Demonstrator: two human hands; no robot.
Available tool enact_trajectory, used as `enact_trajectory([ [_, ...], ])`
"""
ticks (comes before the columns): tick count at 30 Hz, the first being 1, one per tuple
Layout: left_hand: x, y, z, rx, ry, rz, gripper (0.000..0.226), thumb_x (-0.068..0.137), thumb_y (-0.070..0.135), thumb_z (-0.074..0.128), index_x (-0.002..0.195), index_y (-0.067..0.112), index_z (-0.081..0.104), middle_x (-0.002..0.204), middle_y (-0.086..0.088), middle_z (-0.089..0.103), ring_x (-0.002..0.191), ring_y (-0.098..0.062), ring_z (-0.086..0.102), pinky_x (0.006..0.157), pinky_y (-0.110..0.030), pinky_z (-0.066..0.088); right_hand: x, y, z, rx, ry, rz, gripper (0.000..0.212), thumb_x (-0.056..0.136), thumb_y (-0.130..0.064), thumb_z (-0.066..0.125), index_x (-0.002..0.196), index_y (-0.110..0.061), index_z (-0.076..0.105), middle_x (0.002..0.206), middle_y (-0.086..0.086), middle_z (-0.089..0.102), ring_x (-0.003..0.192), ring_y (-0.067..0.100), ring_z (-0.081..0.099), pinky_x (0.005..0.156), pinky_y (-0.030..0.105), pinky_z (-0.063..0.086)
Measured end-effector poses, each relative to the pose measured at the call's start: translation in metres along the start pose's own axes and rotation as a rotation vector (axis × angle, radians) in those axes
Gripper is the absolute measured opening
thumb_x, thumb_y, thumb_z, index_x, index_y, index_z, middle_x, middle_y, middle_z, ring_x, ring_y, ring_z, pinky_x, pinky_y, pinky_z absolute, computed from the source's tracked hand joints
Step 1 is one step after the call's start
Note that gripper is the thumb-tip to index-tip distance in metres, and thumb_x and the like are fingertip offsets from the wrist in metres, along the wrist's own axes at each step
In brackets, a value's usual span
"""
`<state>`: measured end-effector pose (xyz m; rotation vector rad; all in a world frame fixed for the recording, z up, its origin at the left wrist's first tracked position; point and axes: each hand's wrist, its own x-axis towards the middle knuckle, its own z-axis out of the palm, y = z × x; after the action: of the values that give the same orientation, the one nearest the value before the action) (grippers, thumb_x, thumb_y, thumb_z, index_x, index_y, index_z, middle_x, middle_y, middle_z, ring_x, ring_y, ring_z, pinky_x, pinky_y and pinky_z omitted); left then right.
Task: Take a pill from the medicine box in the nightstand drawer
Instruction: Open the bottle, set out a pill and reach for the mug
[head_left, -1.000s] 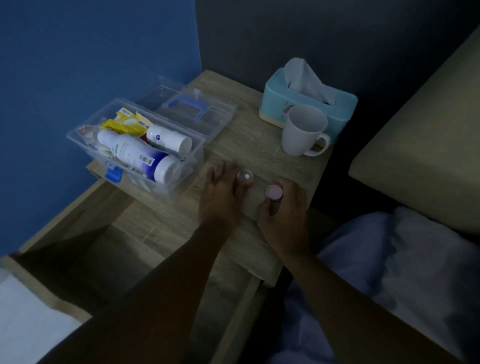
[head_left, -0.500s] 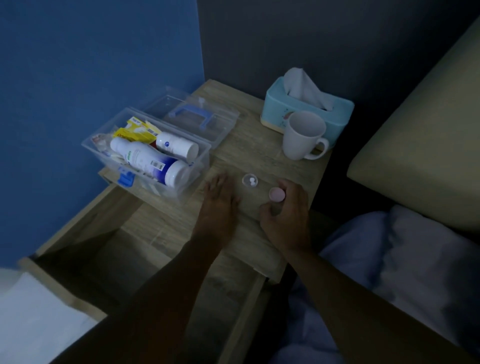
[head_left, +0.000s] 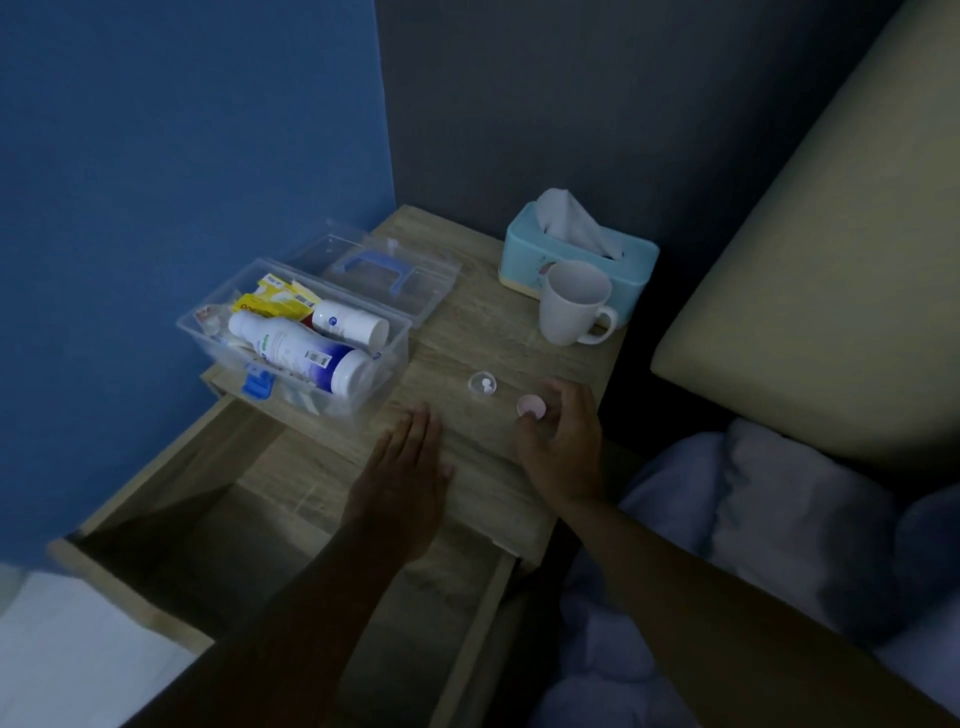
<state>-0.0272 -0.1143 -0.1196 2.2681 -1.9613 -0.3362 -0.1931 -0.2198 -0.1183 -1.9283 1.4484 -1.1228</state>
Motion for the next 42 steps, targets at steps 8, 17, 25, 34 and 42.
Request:
enact_trajectory([
  [8, -0.002, 0.008, 0.004, 0.105, 0.018, -0.071, 0.068, 0.096, 0.046, 0.004, 0.157, 0.015, 0.001, 0.166, -0.007, 0.003, 0.153, -0.019, 0.005, 0.124, -0.038, 0.008, 0.083, -0.019, -0.014, -0.286, 0.032, -0.238, 0.052, 0.082, -0.025, 0.062, 0.131, -0.015, 0.046, 0.126, 0.009, 0.049, 0.115, 0.022, 0.046, 0.093, 0.039, 0.049],
  [17, -0.006, 0.012, -0.001, 0.067, 0.034, -0.056, 0.066, 0.098, 0.042, 0.006, 0.157, 0.012, 0.004, 0.166, -0.009, 0.003, 0.153, -0.020, 0.005, 0.125, -0.037, 0.007, 0.152, -0.025, -0.015, -0.580, -0.044, 0.108, 0.093, 0.068, -0.055, 0.072, 0.139, -0.006, 0.038, 0.134, 0.013, 0.037, 0.124, 0.030, 0.038, 0.095, 0.041, 0.045],
  [25, -0.004, 0.011, 0.000, 0.037, 0.014, -0.064, 0.064, 0.102, 0.041, 0.016, 0.157, 0.014, -0.001, 0.166, -0.007, -0.002, 0.153, -0.019, 0.001, 0.125, -0.037, 0.005, 0.167, -0.036, -0.022, -0.445, -0.180, 0.318, 0.102, 0.060, -0.059, 0.084, 0.140, -0.009, 0.045, 0.141, 0.015, 0.037, 0.130, 0.029, 0.042, 0.104, 0.038, 0.046],
  [34, -0.005, 0.012, -0.006, 0.042, -0.027, -0.069, 0.064, 0.102, 0.042, 0.013, 0.157, 0.014, -0.004, 0.166, -0.007, -0.006, 0.153, -0.019, -0.004, 0.125, -0.040, 0.004, 0.133, -0.060, -0.029, -0.333, -0.275, 0.132, 0.088, 0.056, -0.054, 0.087, 0.125, -0.008, 0.060, 0.124, 0.009, 0.059, 0.117, 0.023, 0.057, 0.096, 0.037, 0.052],
  [42, -0.004, 0.012, -0.007, 0.044, -0.048, -0.076, 0.064, 0.102, 0.042, 0.013, 0.156, 0.013, -0.006, 0.166, -0.008, -0.007, 0.153, -0.020, -0.004, 0.125, -0.040, 0.005, 0.113, -0.073, -0.028, -0.355, -0.348, 0.084, 0.084, 0.059, -0.050, 0.086, 0.126, -0.006, 0.060, 0.124, 0.009, 0.059, 0.117, 0.024, 0.056, 0.099, 0.040, 0.050],
])
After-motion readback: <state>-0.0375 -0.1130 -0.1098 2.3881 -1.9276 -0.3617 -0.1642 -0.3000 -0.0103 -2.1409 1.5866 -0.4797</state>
